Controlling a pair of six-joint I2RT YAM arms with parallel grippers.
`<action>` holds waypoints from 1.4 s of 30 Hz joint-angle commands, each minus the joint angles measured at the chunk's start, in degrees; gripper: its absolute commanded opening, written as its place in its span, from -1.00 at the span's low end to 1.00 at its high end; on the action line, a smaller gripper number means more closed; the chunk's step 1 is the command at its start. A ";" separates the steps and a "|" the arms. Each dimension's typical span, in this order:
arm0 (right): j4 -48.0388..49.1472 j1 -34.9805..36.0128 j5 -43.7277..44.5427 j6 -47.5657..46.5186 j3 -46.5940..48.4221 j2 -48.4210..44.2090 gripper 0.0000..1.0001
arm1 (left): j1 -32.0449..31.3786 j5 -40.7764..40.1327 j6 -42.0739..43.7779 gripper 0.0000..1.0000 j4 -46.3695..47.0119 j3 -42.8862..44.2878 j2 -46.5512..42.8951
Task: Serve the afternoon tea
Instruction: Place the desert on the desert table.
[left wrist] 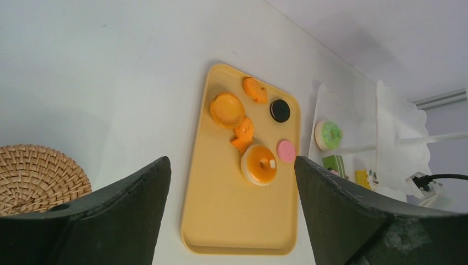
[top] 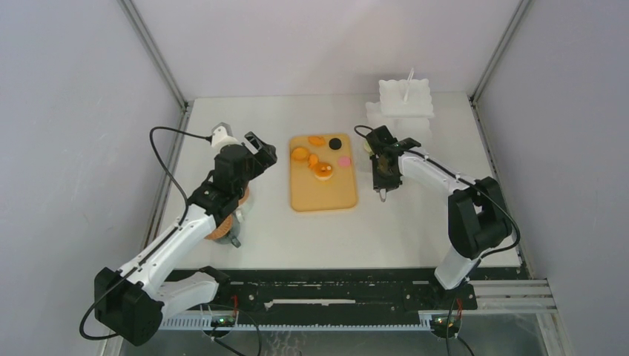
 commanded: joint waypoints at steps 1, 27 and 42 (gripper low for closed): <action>2.14 -1.35 -0.41 0.22 1.36 1.50 -0.96 | -0.17 -0.32 1.06 0.74 1.90 3.32 0.34; 3.81 -3.38 -0.90 1.24 12.82 12.95 -1.00 | 0.43 -0.42 2.48 0.75 1.46 4.25 2.89; 6.19 -3.98 1.49 3.85 15.45 14.98 -1.00 | 0.42 0.20 2.65 0.74 1.46 4.69 3.56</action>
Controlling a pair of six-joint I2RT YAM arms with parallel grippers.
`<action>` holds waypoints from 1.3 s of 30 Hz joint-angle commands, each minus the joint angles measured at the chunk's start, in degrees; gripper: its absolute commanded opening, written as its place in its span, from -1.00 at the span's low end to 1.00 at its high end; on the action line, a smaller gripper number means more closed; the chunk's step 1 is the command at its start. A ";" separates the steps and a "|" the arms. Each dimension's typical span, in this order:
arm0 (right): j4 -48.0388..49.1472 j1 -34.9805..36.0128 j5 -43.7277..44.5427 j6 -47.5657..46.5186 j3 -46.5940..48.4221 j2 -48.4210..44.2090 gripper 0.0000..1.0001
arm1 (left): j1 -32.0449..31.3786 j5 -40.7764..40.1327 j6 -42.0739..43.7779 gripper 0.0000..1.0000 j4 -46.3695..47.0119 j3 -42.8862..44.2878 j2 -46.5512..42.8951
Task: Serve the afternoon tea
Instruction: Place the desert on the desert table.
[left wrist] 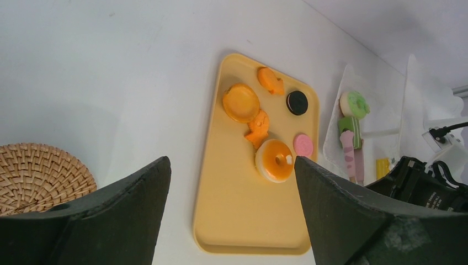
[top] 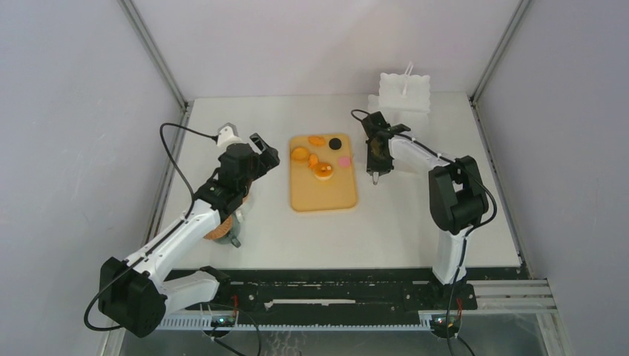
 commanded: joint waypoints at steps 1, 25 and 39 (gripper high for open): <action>2.35 -0.71 1.51 1.85 4.07 1.52 -1.00 | 0.34 0.10 1.37 0.74 1.40 4.65 0.00; 1.95 2.54 0.39 3.82 -0.01 -0.78 -0.99 | 0.28 0.97 0.81 0.74 1.65 4.18 -0.60; 0.46 4.80 1.35 4.97 0.05 -2.10 -0.99 | 0.18 1.28 0.24 0.73 1.96 3.07 -1.81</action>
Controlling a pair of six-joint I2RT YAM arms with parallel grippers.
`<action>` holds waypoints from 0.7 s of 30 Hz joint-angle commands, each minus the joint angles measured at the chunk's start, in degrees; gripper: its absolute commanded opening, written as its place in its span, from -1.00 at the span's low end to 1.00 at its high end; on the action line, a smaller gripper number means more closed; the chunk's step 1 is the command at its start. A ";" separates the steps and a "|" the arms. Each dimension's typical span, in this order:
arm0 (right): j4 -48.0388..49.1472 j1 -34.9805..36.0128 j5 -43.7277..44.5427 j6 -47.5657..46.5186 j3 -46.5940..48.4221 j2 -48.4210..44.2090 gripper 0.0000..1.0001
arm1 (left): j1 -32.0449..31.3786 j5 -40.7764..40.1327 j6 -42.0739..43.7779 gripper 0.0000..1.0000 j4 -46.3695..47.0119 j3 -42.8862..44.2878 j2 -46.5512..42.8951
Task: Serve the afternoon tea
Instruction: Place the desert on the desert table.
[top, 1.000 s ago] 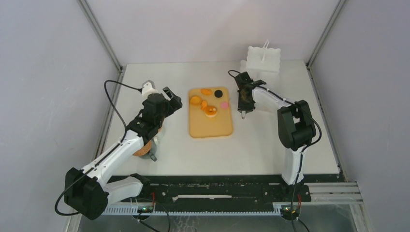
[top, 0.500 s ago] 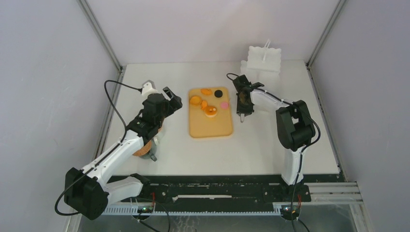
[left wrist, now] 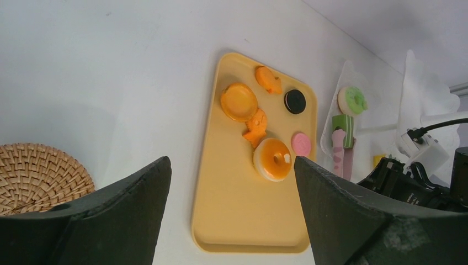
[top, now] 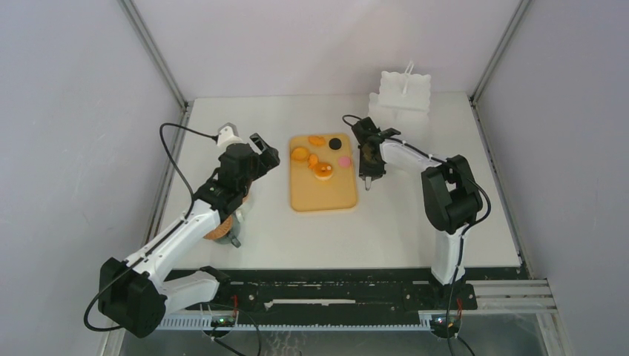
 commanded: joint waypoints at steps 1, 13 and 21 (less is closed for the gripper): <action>-0.60 0.74 0.99 1.70 -0.06 -4.39 -0.99 | 0.18 0.78 0.29 0.73 2.02 3.03 -1.81; -2.36 0.37 1.20 2.17 -0.85 -5.24 -0.85 | -0.29 0.91 -0.32 0.73 2.34 2.23 -2.47; -2.83 0.46 1.58 2.47 -0.94 -6.39 -0.39 | -0.57 0.74 -0.42 0.73 2.34 1.71 -3.39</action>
